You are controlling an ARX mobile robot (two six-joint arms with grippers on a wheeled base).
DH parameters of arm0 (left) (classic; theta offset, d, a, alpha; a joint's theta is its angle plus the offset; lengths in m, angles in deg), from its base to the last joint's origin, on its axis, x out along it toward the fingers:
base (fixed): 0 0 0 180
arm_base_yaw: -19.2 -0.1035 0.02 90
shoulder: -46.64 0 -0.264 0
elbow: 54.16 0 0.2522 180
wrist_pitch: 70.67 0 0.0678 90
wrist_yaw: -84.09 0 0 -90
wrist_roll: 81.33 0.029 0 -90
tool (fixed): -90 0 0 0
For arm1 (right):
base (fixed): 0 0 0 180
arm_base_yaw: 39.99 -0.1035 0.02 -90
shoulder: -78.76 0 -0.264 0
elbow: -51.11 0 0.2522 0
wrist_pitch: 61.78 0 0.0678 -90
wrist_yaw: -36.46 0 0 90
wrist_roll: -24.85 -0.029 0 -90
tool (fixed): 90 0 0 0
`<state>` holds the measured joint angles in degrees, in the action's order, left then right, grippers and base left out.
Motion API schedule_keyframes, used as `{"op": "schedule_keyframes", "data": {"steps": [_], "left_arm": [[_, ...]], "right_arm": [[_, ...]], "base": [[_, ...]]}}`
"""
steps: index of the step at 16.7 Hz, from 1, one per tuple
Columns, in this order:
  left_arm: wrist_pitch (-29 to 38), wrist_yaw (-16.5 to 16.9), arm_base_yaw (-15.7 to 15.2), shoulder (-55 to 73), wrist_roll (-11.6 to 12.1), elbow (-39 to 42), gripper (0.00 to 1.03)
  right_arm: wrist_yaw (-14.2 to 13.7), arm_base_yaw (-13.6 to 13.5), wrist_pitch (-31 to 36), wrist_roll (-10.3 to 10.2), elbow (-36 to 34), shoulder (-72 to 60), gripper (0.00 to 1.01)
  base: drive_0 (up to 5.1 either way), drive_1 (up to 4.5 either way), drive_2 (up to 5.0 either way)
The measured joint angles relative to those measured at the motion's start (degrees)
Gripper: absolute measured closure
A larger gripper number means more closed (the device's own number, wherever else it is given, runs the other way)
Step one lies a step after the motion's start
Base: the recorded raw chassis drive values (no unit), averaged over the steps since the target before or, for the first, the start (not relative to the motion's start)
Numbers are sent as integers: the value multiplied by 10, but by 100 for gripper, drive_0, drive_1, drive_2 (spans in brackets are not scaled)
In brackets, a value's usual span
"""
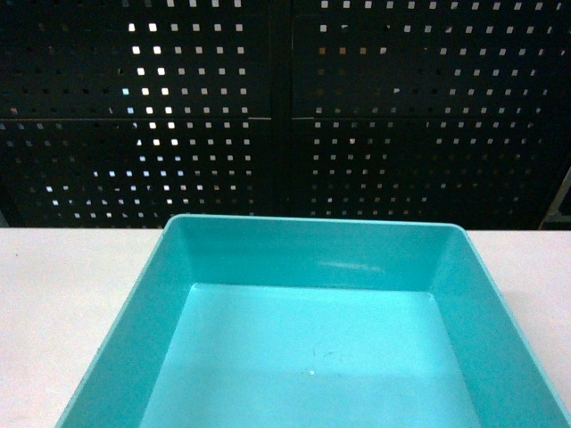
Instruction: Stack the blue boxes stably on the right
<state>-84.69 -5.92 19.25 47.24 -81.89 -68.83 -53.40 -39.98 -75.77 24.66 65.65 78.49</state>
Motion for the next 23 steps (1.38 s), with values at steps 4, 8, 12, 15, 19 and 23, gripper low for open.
{"op": "schedule_keyframes", "data": {"steps": [4, 8, 12, 15, 19, 23], "left_arm": [[0, 0, 0, 0, 0, 0, 5], [0, 0, 0, 0, 0, 0, 5], [0, 0, 0, 0, 0, 0, 5], [0, 0, 0, 0, 0, 0, 5], [93, 22, 3, 104, -1, -3, 5], [185, 72, 17, 262, 6, -66, 5]], "right_arm": [[0, 0, 0, 0, 0, 0, 3], [0, 0, 0, 0, 0, 0, 3], [0, 0, 0, 0, 0, 0, 3], [0, 0, 0, 0, 0, 0, 3], [18, 7, 118, 4, 1, -106, 3], [16, -32, 204, 3, 31, -250, 3]], "base": [[0, 0, 0], [0, 0, 0], [0, 0, 0], [0, 0, 0], [0, 0, 0], [0, 0, 0]]}}
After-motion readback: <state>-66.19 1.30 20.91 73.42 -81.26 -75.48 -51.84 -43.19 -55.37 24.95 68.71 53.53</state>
